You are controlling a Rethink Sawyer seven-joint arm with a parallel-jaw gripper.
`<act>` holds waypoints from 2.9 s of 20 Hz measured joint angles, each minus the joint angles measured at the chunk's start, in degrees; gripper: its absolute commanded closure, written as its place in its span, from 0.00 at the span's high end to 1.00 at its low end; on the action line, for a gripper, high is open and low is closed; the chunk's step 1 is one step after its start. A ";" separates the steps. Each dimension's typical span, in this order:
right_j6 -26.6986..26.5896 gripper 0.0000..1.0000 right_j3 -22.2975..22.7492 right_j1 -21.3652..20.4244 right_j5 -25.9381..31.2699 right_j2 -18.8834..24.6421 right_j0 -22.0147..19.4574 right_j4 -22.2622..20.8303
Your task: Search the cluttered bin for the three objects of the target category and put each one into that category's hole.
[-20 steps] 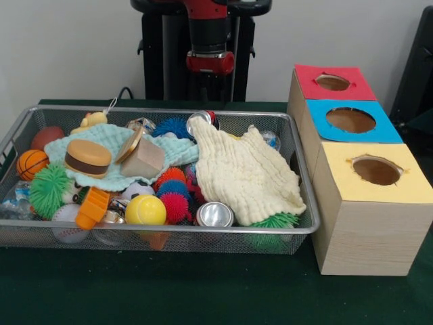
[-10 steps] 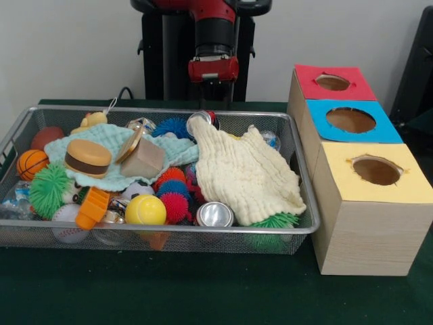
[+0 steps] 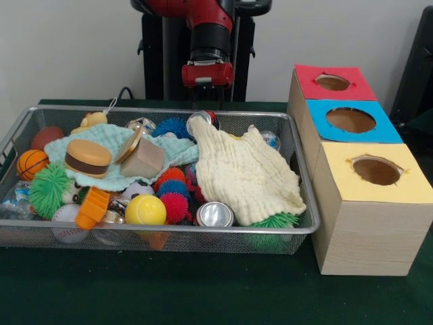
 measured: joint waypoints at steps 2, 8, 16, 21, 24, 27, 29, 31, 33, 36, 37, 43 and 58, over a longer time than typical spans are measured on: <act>0.00 1.00 -0.06 0.00 2.27 -0.78 -0.08 0.09; 0.00 1.00 0.03 -0.51 5.45 -1.55 -0.84 0.09; 0.00 1.00 1.75 -2.19 9.58 -2.91 -2.33 -0.25; 0.00 1.00 3.67 -3.97 9.68 -4.28 -2.32 -1.32; 0.00 1.00 5.61 -5.31 9.68 -5.44 -2.30 -2.36; 0.00 1.00 6.89 -6.33 9.67 -6.37 -2.27 -3.14; 0.00 1.00 7.85 -6.88 9.68 -6.98 -2.03 -3.67; 0.00 1.00 9.40 -7.77 9.57 -7.95 -1.10 -4.38; 0.00 1.00 10.06 -8.40 9.10 -8.43 -0.38 -5.05; 0.00 1.00 11.11 -9.05 7.06 -9.14 0.95 -6.39; 0.00 1.00 11.52 -9.06 5.99 -9.43 1.47 -6.84; 0.00 1.00 13.85 -8.97 -0.52 -9.79 2.90 -8.71; 0.00 1.00 18.51 -7.23 -10.10 -9.80 1.84 -11.35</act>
